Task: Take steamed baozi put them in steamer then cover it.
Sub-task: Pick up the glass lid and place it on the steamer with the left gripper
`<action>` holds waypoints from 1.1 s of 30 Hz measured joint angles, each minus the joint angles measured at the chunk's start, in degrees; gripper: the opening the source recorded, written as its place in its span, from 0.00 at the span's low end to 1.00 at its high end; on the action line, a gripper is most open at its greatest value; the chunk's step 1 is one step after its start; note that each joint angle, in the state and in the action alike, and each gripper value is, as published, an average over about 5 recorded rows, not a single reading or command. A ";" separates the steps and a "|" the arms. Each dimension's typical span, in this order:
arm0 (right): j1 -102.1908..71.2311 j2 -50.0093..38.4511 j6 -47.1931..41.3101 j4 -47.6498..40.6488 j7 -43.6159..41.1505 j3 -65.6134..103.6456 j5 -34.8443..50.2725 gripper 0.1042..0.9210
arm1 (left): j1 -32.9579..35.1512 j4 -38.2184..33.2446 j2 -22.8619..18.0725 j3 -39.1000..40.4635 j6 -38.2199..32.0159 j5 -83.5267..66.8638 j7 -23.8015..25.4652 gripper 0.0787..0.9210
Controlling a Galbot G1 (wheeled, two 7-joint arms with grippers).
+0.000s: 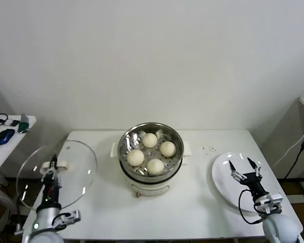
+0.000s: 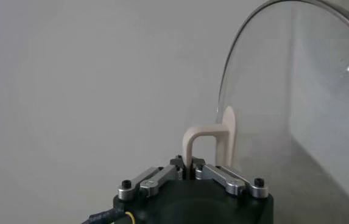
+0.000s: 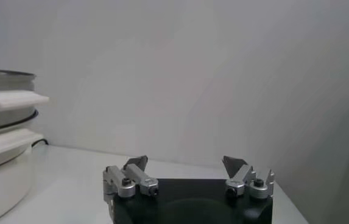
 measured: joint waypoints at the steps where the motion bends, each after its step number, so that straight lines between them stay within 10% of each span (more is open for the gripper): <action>1: 0.47 -0.13 -0.09 -0.22 0.11 -0.40 -0.18 0.88 | 0.01 -0.81 0.59 0.27 0.79 -0.11 0.17 0.08; 18: 8.20 0.45 -0.92 -5.12 1.94 -7.95 -4.04 0.88 | -15.12 -4.54 9.61 15.85 13.77 -1.42 9.41 0.08; 33: 9.07 1.08 -0.99 -6.85 2.27 -8.25 -6.20 0.88 | -33.75 3.66 1.37 34.91 19.22 4.55 20.91 0.08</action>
